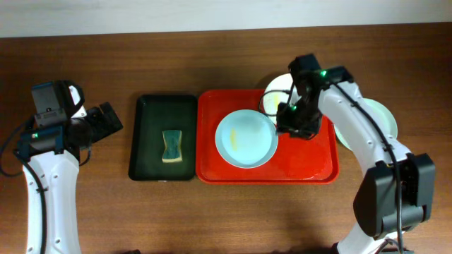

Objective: Clean dirty plates on tray and stack at the side

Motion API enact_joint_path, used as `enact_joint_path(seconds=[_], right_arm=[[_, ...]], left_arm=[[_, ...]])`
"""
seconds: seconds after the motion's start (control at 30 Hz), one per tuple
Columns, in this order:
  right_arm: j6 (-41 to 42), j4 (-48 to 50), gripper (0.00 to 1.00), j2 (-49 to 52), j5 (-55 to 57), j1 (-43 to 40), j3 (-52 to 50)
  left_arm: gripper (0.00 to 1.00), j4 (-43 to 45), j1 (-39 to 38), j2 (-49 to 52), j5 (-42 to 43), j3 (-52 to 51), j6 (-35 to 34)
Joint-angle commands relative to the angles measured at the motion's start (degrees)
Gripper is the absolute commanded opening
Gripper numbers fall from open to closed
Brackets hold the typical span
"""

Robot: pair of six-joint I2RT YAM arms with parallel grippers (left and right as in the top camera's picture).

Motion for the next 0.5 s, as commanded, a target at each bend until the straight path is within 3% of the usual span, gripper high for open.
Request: enact_joint_path(seconds=[0.0,0.17,0.3,0.47], right_arm=[[-3.6,-0.6,0.98,-0.5,2.4,-0.5,3.0],[-7.0,2.3,1.0,-0.4,4.7,-0.5,3.0],[-6.9,3.7,0.75,-0.4,5.2,-0.3,1.0],[-7.0,8.9,0.7,-0.2,5.3,-0.3,-3.8]], left_arm=[[0.99,0.0,0.2,-0.7,0.0,0.7,0.2],[0.99,0.0,0.2,-0.7,0.0,0.7,0.2],[0.99,0.0,0.2,-0.7,0.0,0.7,0.2],[0.99,0.0,0.2,-0.7,0.0,0.7,0.2]])
